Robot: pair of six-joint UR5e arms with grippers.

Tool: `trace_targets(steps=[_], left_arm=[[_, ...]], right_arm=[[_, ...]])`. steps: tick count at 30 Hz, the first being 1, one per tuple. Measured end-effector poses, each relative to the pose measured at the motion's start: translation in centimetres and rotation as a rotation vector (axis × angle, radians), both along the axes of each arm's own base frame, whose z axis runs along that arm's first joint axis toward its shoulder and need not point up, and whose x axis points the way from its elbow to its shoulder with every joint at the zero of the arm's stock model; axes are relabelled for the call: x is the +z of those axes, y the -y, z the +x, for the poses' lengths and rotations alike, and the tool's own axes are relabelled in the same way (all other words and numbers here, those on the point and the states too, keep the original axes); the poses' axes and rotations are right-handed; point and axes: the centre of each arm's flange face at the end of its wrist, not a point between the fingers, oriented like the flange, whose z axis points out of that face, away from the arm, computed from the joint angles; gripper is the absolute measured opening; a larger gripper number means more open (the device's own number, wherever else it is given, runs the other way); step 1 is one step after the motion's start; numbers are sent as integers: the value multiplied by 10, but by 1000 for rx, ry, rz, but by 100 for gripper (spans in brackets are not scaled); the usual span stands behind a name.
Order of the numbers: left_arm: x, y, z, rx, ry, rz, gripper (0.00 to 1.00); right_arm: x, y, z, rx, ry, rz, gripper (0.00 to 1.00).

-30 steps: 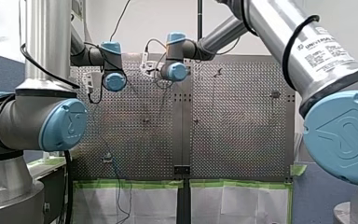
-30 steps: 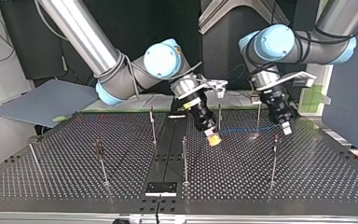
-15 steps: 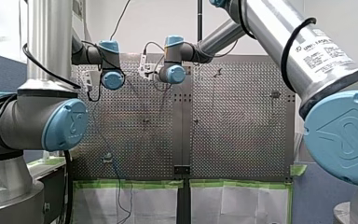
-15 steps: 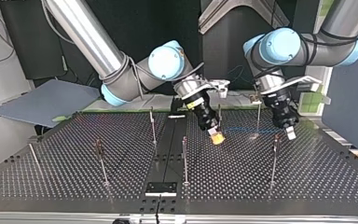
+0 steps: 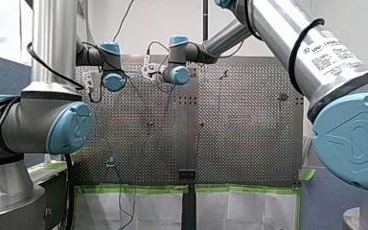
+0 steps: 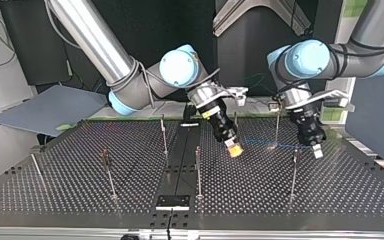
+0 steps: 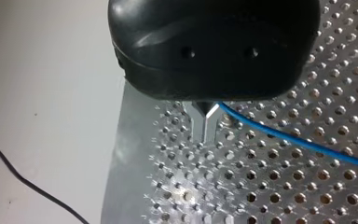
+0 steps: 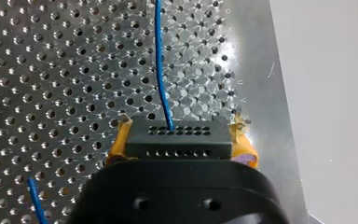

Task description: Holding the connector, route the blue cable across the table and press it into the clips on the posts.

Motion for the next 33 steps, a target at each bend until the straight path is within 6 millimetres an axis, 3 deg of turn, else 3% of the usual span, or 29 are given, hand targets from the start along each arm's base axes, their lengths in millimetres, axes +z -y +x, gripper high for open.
trace_targets(steps=[13,20,27,29,30,31,32,33], left_arm=[[-6,-14,34,-15,2,2,0],[-14,-19,44,-23,-2,4,0],[-20,-30,51,-39,4,-10,0],[-21,-32,51,-41,3,-25,20],[-22,-32,51,-42,2,-31,20],[-23,-33,51,-44,0,-40,34],[-23,-33,50,-45,-2,-47,59],[-24,-33,50,-47,-4,-53,59]], right_arm=[[0,10,5,-5,9,-6,0],[2,16,4,-12,15,-10,0],[-10,19,6,-14,3,0,0],[-14,19,7,-14,-1,4,0],[-16,19,8,-15,-4,6,0],[-18,20,8,-17,-5,7,0],[-19,20,8,-19,-6,9,0],[-20,20,8,-22,-7,11,0]])
